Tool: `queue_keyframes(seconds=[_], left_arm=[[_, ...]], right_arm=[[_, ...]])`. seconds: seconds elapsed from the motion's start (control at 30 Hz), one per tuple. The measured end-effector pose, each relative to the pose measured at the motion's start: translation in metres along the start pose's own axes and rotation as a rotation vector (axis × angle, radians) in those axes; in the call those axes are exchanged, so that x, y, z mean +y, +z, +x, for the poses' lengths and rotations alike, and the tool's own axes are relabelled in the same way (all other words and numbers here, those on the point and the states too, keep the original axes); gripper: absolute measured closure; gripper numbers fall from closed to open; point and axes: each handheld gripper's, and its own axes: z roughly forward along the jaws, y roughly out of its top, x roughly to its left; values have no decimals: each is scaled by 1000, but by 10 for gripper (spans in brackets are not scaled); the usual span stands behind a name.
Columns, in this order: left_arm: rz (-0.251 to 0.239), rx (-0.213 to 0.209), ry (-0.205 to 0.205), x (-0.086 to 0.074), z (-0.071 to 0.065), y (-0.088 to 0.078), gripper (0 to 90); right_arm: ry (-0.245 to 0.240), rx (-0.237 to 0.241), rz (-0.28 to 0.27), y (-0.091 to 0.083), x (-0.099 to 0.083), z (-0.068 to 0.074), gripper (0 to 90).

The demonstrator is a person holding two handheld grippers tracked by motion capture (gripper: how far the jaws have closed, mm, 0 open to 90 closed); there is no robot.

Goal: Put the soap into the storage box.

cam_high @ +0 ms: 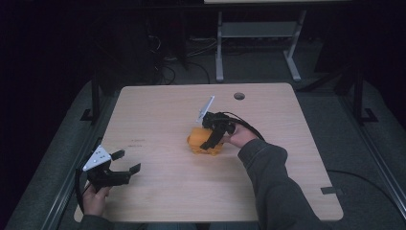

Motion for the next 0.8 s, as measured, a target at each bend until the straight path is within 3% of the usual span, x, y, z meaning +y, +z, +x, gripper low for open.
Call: queue_keyframes(seconds=[0.47, 0.8], left_arm=[[4, -2, 3, 0, -1, 1, 141], [5, -1, 3, 0, -2, 1, 141]], right_arm=[[18, -18, -7, -9, -3, 2, 188], [34, -40, -63, -26, -14, 3, 193]])
